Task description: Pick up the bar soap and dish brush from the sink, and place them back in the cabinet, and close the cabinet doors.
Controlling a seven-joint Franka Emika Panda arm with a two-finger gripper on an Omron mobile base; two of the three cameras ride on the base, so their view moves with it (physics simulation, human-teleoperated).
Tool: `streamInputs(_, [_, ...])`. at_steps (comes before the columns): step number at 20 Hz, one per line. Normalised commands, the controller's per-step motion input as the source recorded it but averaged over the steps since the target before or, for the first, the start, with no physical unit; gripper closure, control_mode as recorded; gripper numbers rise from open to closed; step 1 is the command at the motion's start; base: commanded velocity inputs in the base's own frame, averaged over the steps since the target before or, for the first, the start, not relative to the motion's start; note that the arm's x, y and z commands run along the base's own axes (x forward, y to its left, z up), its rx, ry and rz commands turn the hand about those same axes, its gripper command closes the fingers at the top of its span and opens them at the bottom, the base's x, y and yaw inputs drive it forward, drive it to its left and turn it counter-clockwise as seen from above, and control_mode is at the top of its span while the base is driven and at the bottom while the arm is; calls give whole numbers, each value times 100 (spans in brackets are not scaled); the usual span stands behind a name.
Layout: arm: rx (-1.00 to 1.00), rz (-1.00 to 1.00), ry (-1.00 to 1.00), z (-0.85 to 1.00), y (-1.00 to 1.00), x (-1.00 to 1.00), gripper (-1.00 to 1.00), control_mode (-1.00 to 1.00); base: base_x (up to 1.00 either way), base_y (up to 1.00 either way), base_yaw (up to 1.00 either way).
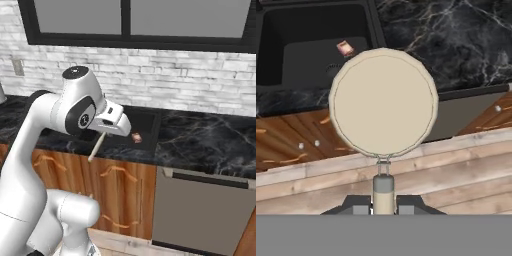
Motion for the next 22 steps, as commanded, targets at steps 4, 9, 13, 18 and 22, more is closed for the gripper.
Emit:
streamInputs(4, [0, 0, 0, 0, 0, 0, 100, 100, -21, -34, 25])
streamInputs(9, [0, 0, 0, 0, 0, 0, 100, 100, -2, -18, 46])
streamInputs(13, [0, 0, 0, 0, 0, 0, 100, 100, 0, -16, 51])
streamInputs(18, [0, 0, 0, 0, 0, 0, 100, 100, 0, -20, 50])
streamInputs(22, [0, 0, 0, 0, 0, 0, 100, 100, 0, -22, 46])
